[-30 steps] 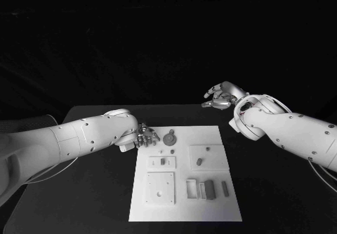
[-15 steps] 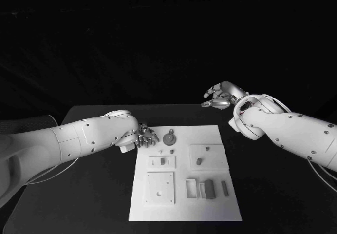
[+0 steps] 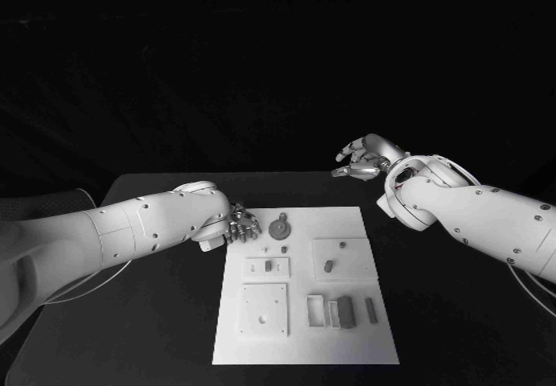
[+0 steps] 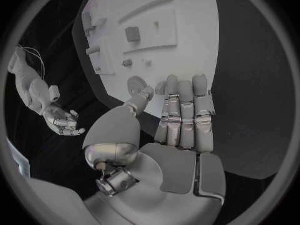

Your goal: Assemble the parts on the task board

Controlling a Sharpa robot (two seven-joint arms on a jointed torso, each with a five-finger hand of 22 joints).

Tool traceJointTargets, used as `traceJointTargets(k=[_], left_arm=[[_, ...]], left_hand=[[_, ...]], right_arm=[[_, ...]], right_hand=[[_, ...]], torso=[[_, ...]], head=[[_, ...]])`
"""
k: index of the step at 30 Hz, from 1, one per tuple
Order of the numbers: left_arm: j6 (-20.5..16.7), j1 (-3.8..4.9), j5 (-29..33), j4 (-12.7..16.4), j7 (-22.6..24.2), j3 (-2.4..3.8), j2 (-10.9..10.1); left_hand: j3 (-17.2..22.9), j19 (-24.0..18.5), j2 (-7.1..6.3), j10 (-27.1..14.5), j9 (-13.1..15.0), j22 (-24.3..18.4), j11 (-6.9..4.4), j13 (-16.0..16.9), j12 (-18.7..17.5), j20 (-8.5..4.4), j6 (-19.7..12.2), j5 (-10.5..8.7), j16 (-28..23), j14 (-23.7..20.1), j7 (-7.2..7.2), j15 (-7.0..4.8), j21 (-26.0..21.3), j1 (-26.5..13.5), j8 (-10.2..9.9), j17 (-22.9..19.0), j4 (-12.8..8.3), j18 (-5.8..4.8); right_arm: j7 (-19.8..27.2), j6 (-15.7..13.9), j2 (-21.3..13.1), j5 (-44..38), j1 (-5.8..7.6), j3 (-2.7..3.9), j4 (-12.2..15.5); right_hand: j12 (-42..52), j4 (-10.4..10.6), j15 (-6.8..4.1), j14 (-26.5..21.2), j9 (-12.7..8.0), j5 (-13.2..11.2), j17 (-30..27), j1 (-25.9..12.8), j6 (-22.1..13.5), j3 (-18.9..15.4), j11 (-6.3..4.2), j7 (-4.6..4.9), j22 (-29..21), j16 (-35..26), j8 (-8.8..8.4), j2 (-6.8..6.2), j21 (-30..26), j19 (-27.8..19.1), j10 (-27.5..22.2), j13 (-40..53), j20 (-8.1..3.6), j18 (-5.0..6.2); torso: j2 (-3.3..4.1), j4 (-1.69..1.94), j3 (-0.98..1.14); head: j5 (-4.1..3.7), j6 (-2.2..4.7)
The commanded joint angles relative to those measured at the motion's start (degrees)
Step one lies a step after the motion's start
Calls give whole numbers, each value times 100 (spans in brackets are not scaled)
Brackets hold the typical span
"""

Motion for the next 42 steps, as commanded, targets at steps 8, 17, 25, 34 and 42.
traceJointTargets(k=[8,17,25,34,42], left_arm=[[-56,-22,-15,-30,70,3,45],[-59,-28,-13,-26,65,3,37],[-127,-31,33,3,77,4,7],[-204,-32,186,83,102,5,-91],[-271,-29,410,399,63,17,-350]], left_hand=[[85,68,41,62,-10,128,-14,-12,-40,-7,63,-5,42,29,-14,-24,54,151,43,-20,-96,175],[401,101,31,110,-18,129,-27,-24,-41,-20,106,-3,92,48,-28,-36,98,417,57,-48,-157,162],[630,130,97,170,-11,137,-48,-22,-22,-34,173,24,152,82,-59,-52,154,647,93,-63,-256,149],[706,194,84,279,33,141,-96,3,31,-77,281,329,264,159,-108,-106,260,677,154,-43,-273,133],[715,243,55,359,68,143,-133,32,80,-121,350,573,347,217,-141,-150,366,650,189,-27,-291,124]], right_arm=[[25,100,4,-7,-3,3,10],[26,111,4,-7,-3,3,10],[26,112,4,-7,-3,3,8],[28,110,-2,-7,-6,3,6],[28,118,-24,-7,-10,2,13]], right_hand=[[-28,28,-2,-51,-10,13,-9,-3,-32,-20,-12,90,50,-21,-2,53,-31,0,-38,-7,-38,102],[-27,29,-1,-52,-10,13,-10,-5,-32,-22,-11,90,50,-21,-2,54,-32,-1,-40,-9,-37,102],[-26,30,-1,-54,-11,12,-10,-7,-33,-23,-10,91,51,-21,-1,54,-33,-2,-41,-10,-36,102],[-25,32,0,-55,-12,12,-10,-10,-33,-25,-10,91,51,-21,-1,54,-34,-2,-43,-11,-35,102],[-24,33,1,-56,-13,12,-10,-13,-34,-27,-9,92,51,-21,-1,54,-35,-3,-44,-13,-35,102]], torso=[[3,-4,3],[2,-2,5],[0,0,2],[3,-6,4],[-6,6,5]], head=[[-1,-6],[-8,-10],[-3,-14],[2,-13],[12,-21]])
